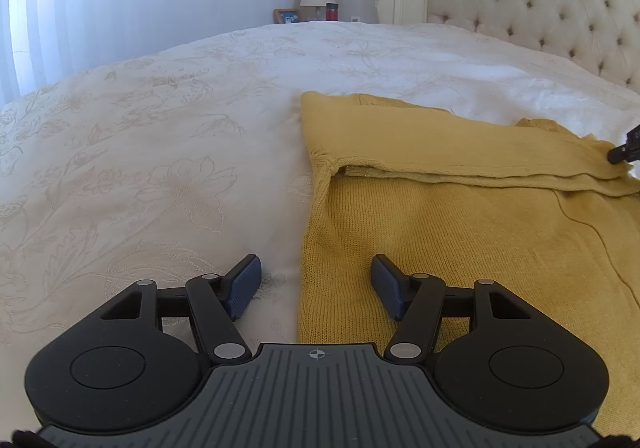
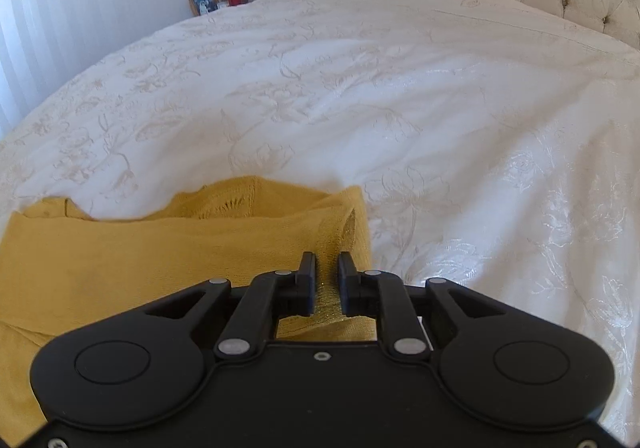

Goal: Fold small clothes

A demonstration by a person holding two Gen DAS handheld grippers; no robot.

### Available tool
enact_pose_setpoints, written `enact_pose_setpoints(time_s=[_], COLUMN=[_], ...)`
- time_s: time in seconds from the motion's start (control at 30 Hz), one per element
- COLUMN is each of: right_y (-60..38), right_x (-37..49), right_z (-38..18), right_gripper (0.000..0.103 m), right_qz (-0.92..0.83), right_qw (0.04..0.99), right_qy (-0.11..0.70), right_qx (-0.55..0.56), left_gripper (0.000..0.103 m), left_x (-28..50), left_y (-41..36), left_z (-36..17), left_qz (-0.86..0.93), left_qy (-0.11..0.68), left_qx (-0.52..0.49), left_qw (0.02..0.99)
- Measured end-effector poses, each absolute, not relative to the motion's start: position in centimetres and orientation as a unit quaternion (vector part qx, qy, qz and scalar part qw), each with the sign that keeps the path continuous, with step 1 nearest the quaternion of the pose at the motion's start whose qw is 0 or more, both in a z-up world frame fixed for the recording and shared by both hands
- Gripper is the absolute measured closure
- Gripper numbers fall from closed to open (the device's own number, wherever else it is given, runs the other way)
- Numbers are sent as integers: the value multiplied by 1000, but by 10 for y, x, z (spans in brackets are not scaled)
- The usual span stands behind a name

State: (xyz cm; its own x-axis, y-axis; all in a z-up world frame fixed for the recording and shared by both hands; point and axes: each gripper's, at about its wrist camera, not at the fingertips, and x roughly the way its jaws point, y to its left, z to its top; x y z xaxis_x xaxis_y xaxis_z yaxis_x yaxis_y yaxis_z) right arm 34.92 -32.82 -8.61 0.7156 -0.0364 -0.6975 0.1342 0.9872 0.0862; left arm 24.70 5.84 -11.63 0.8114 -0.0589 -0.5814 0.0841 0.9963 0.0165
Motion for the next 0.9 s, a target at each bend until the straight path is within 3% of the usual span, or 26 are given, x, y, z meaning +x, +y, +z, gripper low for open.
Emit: enact_pose_setpoints(time_s=[0.07,0.17,0.3,0.57,0.77,0.9], right_y=[-326,-327,-332,-329,-315,-313], right_x=[347,336,316,281,274,269], right_z=[-95,-96,-88,-86,-88,-85], right_gripper=[76,61,56,55,47,47], right_qz=[-52,-53,-50,-44,-24,-21], right_qw=[922,927,933,940,941,944], right_qy=[378,365,349,323,327,323], right_qx=[59,73,76,100,82,63], left_gripper=[43,43,43,43,41,36], left_x=[247,248,255,308,353,352], left_y=[59,62,65,33,35,71], left_z=[-116,-112,-89,-58,-96,-104], left_qz=[-38,-44,-33,-50,14,28], left_qy=[305,311,313,266,336,339], left_qx=[22,16,10,67,134,85], left_qw=[951,949,949,960,932,937])
